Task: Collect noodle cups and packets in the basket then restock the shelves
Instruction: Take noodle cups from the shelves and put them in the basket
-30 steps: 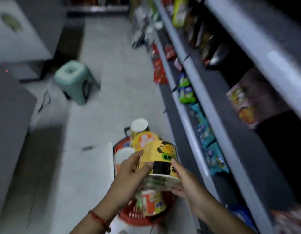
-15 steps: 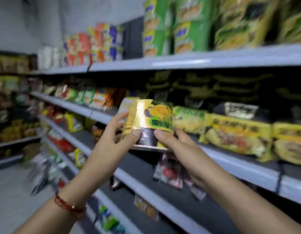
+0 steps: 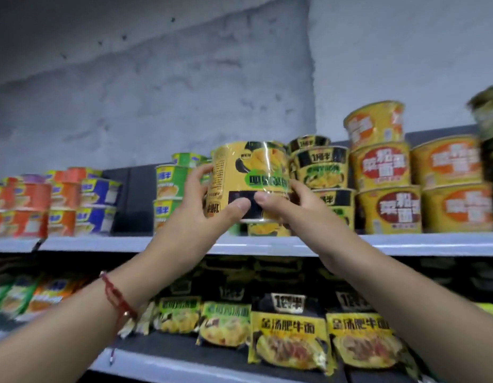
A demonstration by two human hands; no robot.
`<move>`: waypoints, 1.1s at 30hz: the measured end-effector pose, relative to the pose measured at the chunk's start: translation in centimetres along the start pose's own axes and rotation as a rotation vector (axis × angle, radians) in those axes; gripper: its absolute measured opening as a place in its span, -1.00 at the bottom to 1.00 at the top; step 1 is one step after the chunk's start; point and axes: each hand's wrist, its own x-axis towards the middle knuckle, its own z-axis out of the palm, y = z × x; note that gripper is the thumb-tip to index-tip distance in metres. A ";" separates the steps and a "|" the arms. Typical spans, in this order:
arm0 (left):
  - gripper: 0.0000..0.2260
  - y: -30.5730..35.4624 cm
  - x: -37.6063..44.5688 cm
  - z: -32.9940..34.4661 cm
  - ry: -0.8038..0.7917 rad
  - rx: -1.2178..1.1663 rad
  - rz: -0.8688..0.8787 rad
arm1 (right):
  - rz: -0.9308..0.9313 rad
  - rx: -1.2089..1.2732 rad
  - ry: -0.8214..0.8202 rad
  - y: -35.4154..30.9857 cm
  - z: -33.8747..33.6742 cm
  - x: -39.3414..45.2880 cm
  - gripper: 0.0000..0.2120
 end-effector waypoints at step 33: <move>-0.68 -0.9 26.0 18.4 0.095 0.358 -0.009 | 0.006 -0.812 0.435 6.2 -16.3 23.6 -0.33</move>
